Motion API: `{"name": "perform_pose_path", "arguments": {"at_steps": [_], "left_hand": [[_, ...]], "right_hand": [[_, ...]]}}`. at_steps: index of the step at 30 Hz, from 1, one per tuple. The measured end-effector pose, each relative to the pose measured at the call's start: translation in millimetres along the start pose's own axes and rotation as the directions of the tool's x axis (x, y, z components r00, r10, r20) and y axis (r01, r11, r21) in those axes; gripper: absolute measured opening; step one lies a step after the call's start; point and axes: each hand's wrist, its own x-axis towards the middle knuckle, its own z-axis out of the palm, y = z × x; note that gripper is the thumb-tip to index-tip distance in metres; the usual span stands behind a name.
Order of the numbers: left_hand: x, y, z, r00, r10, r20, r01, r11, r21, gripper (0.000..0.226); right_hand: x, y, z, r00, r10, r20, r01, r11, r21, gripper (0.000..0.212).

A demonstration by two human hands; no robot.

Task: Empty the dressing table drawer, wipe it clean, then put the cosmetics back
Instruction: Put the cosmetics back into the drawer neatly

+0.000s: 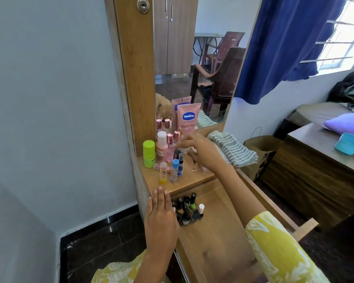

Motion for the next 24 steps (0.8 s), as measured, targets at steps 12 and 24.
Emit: {"name": "perform_pose_path", "arguments": {"at_steps": [12,24], "left_hand": [[-2,2,-6,0.995,-0.016,0.094,0.021,0.999,-0.049,0.058],[-4,2,-8,0.995,-0.018,0.1,0.023,0.998,-0.051,0.056]], "right_hand": [[10,13,8,0.998,0.024,0.064,-0.028,0.997,0.068,0.026],[-96,10,-17,0.877,0.204,-0.436,-0.05,0.94,0.339,0.027]]}}
